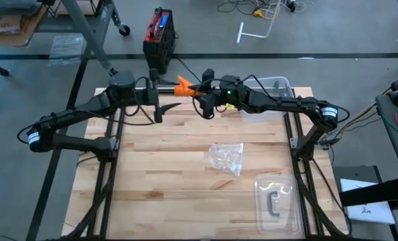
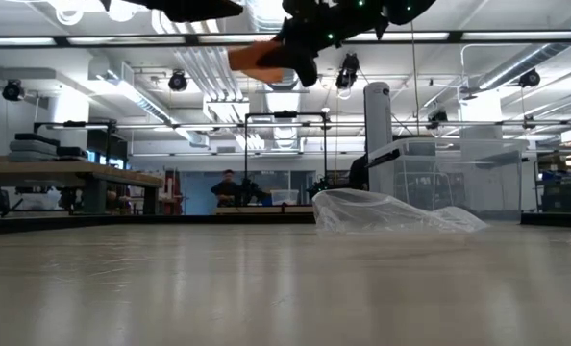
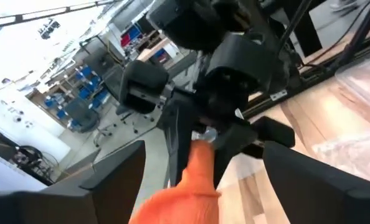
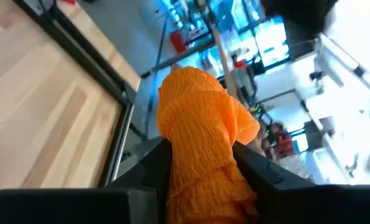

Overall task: Roll bandage
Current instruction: Roll the orange bandage

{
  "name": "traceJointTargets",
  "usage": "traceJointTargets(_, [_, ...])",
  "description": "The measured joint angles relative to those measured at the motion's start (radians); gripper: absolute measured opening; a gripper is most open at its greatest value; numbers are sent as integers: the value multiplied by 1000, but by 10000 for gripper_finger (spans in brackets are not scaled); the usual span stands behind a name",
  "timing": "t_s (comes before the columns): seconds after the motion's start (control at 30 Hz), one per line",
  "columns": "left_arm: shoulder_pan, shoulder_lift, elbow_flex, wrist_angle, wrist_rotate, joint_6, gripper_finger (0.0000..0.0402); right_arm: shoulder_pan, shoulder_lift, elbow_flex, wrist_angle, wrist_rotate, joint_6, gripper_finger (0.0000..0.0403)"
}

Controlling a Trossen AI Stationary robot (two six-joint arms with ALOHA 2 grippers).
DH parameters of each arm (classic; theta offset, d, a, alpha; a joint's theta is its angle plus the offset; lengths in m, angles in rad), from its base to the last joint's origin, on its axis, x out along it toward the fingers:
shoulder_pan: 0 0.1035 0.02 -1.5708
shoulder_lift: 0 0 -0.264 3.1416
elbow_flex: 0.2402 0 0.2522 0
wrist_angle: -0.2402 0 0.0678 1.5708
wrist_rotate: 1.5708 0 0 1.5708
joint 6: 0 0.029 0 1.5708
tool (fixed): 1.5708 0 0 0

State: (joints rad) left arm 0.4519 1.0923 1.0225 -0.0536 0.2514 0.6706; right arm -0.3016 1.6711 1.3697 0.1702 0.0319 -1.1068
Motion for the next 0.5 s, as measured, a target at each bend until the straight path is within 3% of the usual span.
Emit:
traceJointTargets(0.13, [0, 53, -2, -6, -8, 0, 324, 24, -1, 0, 24, -15, -40, 111])
traceJointTargets(0.33, [1, 100, -2, -13, -138, 0, 317, 52, -1, 0, 27, 2, -106, 112])
traceJointTargets(0.5, [0, 86, -2, -22, -137, -25, 300, 64, -3, 0, 29, 44, -226, 112])
